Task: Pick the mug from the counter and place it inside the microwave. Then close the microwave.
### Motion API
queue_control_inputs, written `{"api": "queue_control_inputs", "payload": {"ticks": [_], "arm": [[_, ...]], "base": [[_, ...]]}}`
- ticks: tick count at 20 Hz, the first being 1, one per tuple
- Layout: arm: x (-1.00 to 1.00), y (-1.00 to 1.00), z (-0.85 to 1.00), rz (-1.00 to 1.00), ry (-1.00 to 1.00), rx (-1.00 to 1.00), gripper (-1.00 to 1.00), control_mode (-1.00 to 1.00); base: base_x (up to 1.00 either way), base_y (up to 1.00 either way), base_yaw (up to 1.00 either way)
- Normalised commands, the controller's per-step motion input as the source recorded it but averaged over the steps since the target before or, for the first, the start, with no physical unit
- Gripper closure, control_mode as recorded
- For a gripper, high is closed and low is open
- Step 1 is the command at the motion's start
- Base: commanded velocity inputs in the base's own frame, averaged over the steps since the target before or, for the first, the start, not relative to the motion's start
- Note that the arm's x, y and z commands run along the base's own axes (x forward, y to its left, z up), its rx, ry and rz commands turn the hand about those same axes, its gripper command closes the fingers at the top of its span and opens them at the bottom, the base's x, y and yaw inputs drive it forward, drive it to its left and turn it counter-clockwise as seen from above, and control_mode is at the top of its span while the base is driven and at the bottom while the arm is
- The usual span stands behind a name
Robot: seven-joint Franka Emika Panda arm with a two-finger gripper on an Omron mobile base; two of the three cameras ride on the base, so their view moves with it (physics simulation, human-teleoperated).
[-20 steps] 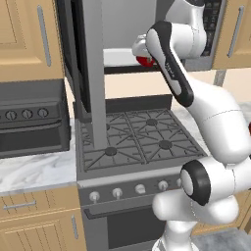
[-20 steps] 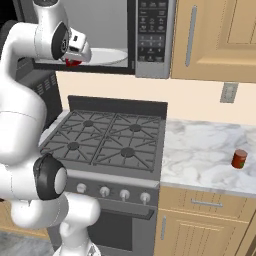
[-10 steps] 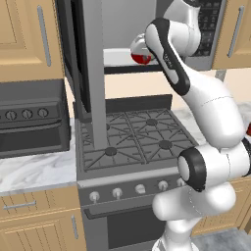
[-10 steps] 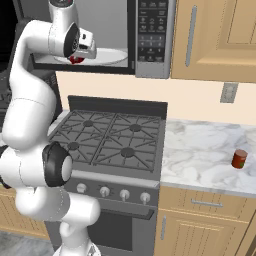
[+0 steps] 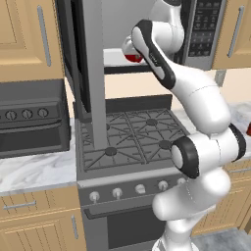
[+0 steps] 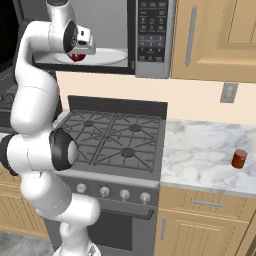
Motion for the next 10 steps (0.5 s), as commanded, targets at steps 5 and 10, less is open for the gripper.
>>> {"api": "queue_control_inputs", "payload": {"ticks": [5,10], "arm": [[0.45,0.2,0.0,0.0,0.07,-0.1,1.0,-1.0],[0.39,0.0,0.0,0.0,0.06,-0.01,1.0,-1.0]], "base": [[0.0,0.0,0.0],[0.0,0.0,0.0]]}}
